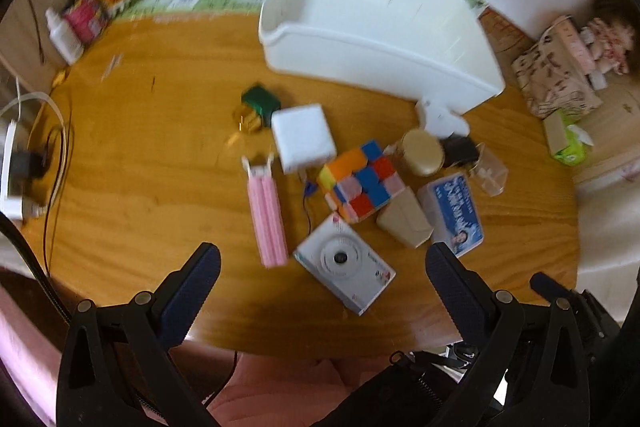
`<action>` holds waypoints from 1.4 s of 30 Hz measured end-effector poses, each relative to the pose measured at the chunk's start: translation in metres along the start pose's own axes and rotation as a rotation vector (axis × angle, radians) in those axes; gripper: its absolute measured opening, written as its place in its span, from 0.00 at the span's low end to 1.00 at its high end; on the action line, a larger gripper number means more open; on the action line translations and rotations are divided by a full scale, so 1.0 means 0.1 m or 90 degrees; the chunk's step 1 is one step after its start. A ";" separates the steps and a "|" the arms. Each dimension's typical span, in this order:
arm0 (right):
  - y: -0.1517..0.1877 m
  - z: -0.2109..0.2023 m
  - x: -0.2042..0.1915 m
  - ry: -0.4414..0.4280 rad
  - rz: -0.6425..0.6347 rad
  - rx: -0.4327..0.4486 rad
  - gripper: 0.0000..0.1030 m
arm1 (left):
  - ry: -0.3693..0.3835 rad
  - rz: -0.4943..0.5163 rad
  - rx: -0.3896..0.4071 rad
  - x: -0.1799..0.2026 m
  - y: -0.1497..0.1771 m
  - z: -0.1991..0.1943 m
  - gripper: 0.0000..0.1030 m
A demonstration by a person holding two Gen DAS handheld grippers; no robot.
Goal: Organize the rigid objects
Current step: 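Grasp the white lens device with the left tool while the right tool grasps the blue floss box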
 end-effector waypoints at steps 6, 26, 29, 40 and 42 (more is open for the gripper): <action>-0.01 0.20 0.14 -0.022 -0.050 -0.054 0.97 | -0.023 -0.083 -0.059 0.01 0.21 0.23 0.99; -0.21 0.94 0.37 -0.060 -0.179 -0.219 0.97 | -0.067 -0.359 -0.200 -0.19 0.55 0.85 0.99; -0.23 1.03 0.38 -0.064 -0.181 -0.238 0.91 | -0.070 -0.369 -0.212 -0.15 0.51 0.93 0.93; -0.31 1.26 0.38 -0.043 -0.194 -0.287 0.63 | -0.044 -0.406 -0.260 -0.23 0.36 1.23 0.72; -0.33 1.27 0.41 -0.037 -0.189 -0.287 0.62 | -0.029 -0.419 -0.267 -0.24 0.37 1.36 0.66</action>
Point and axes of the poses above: each gripper's, at about its wrist camera, not at the fingertips, and z roughly the way its jaws point, x to its right, y to its underside, the point moved 10 cm from there along z, roughly the way its jaws point, and after that the axes turned 3 degrees about y, right-handed, at the moved point
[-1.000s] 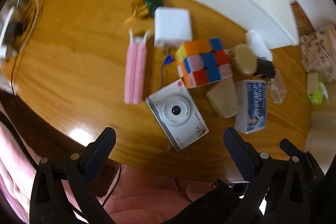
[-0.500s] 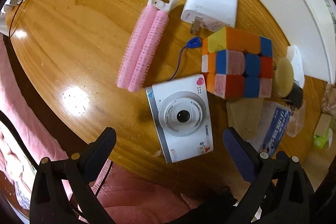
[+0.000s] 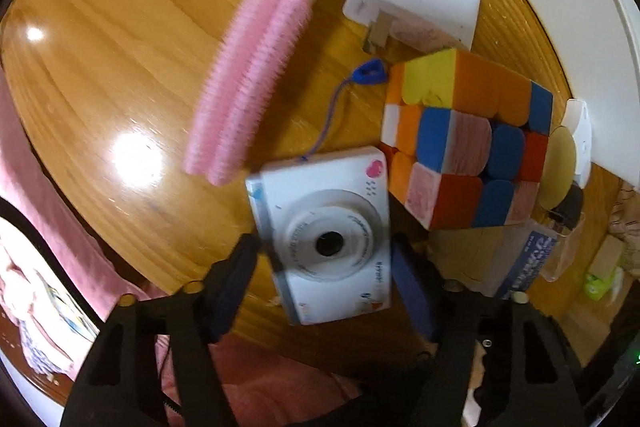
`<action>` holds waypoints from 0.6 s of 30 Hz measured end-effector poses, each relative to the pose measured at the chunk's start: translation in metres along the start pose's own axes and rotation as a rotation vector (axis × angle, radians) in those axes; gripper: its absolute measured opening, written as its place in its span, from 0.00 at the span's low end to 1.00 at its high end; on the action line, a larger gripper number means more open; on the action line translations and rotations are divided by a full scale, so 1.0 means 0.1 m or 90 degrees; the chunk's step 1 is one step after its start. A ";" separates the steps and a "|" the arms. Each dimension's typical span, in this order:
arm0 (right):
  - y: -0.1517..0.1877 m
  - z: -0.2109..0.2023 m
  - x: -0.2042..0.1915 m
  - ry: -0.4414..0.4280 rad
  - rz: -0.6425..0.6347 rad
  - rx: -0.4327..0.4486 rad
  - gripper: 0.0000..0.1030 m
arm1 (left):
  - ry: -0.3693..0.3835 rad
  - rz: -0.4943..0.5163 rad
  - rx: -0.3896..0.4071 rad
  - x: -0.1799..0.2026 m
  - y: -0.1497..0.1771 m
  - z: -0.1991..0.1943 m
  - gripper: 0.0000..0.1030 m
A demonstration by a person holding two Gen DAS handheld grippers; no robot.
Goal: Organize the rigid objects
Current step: 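Grasp the white lens device with the left tool while the right tool grasps the blue floss box, then lift the white lens device with the left tool while the right tool carries the floss box to the bin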
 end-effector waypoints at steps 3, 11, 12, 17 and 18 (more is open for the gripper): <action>0.03 -0.03 0.03 -0.003 0.013 0.000 0.62 | -0.002 0.005 0.000 0.02 -0.05 0.01 0.62; 0.17 -0.04 0.15 -0.014 0.048 0.012 0.62 | -0.001 0.002 -0.004 -0.03 0.02 -0.08 0.61; 0.19 -0.06 0.16 -0.015 0.050 0.014 0.62 | -0.002 0.004 -0.002 -0.06 0.12 -0.10 0.61; 0.29 -0.13 0.20 -0.021 0.056 0.030 0.62 | -0.006 0.012 0.008 -0.14 0.24 -0.14 0.61; 0.31 -0.14 0.21 -0.022 0.056 0.034 0.62 | -0.004 0.015 0.012 -0.16 0.26 -0.15 0.61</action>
Point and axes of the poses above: each gripper's, at about its wrist camera, not at the fingertips, and z roughly the way its jaws point, x to its right, y to its underside, the point moved 10 cm from there along z, roughly the way its jaws point, and after that the axes turned 3 degrees about y, right-handed, at the moved point
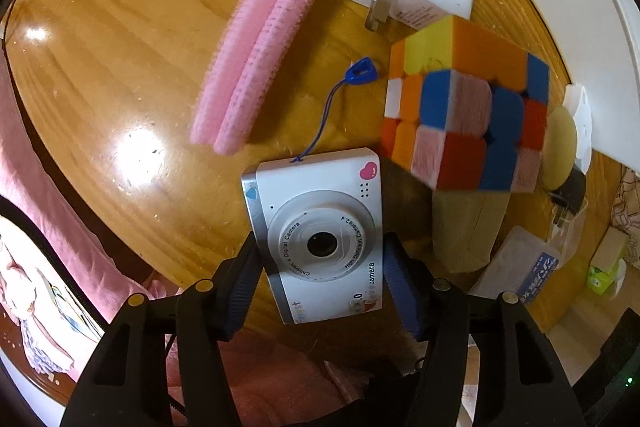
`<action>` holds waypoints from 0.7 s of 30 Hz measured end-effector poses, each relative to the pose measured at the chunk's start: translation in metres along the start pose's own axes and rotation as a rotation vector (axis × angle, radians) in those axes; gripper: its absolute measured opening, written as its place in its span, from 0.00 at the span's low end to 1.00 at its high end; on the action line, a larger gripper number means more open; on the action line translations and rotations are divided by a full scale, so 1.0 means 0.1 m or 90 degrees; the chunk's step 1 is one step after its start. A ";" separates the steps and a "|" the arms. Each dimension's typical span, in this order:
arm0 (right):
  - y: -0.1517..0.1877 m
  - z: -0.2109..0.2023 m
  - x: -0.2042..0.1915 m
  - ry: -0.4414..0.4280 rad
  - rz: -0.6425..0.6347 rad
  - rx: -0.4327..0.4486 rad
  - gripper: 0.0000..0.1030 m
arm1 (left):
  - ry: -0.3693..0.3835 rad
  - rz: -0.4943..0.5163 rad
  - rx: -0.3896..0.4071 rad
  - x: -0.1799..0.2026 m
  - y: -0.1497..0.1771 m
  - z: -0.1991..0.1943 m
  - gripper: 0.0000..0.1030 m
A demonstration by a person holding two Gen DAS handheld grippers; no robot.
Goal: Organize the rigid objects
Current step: 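Lift the white lens device with the left tool while the right tool carries the floss box to the bin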
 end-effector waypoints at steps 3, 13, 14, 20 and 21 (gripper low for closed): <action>0.00 -0.02 -0.02 0.003 -0.001 0.014 0.62 | 0.005 0.005 0.015 -0.02 0.06 -0.08 0.61; 0.02 -0.38 -0.06 0.009 -0.023 0.108 0.62 | 0.035 0.026 0.125 -0.12 0.27 -0.59 0.61; 0.03 -0.44 -0.08 0.010 -0.027 0.124 0.62 | 0.037 0.032 0.140 -0.13 0.29 -0.66 0.61; -0.02 -0.79 -0.12 0.010 -0.038 0.210 0.62 | 0.059 0.078 0.222 -0.06 0.28 -1.12 0.61; -0.05 -0.85 -0.13 0.010 -0.042 0.225 0.62 | 0.058 0.088 0.237 -0.03 0.26 -1.21 0.61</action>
Point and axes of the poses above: each gripper's, at about its wrist camera, not at the fingertips, and z roughly the way its jaws point, x to its right, y to its underside, the point moved 10 cm from there along z, roughly the way its jaws point, and after that the axes turned 3 degrees about y, right-handed, at the moved point
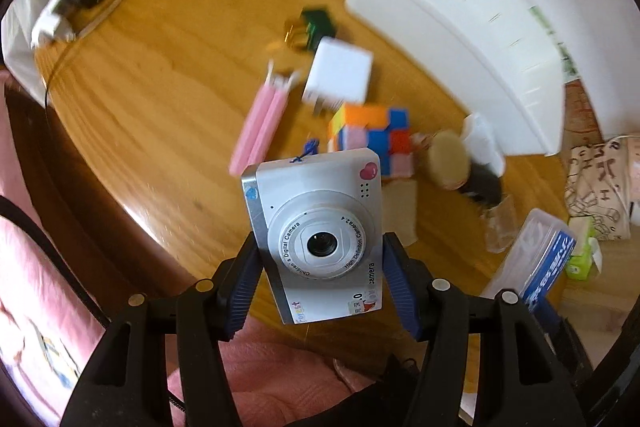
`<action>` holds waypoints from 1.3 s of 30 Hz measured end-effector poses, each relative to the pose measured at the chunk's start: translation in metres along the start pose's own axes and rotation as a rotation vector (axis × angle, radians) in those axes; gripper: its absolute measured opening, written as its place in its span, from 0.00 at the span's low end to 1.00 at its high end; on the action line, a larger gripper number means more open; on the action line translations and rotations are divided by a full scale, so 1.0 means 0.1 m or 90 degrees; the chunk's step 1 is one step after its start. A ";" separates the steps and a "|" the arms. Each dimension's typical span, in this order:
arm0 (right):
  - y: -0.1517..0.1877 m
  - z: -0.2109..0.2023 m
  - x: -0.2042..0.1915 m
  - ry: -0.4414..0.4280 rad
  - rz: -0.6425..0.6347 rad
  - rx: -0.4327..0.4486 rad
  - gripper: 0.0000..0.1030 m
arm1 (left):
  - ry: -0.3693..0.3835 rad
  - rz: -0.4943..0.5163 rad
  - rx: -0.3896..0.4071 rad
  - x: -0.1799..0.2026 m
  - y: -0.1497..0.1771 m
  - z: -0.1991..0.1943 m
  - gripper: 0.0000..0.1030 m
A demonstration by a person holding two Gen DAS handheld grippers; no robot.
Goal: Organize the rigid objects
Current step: 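Lift the white lens device with the left tool while the right tool carries the floss box to the bin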
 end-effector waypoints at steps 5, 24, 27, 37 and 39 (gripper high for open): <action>-0.22 -0.23 -0.03 -0.001 -0.011 0.068 0.62 | 0.005 0.044 0.052 0.05 -0.23 -0.31 0.61; -1.06 -0.72 0.04 0.009 -0.040 0.249 0.62 | 0.013 0.160 0.194 0.73 -1.00 -0.68 0.61; -1.15 -0.69 0.07 0.003 -0.031 0.262 0.62 | 0.021 0.177 0.226 0.82 -1.15 -0.73 0.61; -1.44 -0.61 0.16 0.028 -0.038 0.342 0.62 | 0.079 0.222 0.289 1.00 -1.48 -0.69 0.61; -1.48 -0.59 0.17 0.035 -0.038 0.350 0.62 | 0.085 0.234 0.299 1.03 -1.53 -0.64 0.61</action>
Point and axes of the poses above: each gripper's, at about its wrist camera, not at the fingertips, and z roughly the way its jaws point, x to its right, y to its underside, the point moved 10 cm from there along z, roughly the way its jaws point, and after that the axes turned 3 degrees about y, right-handed, at the moved point
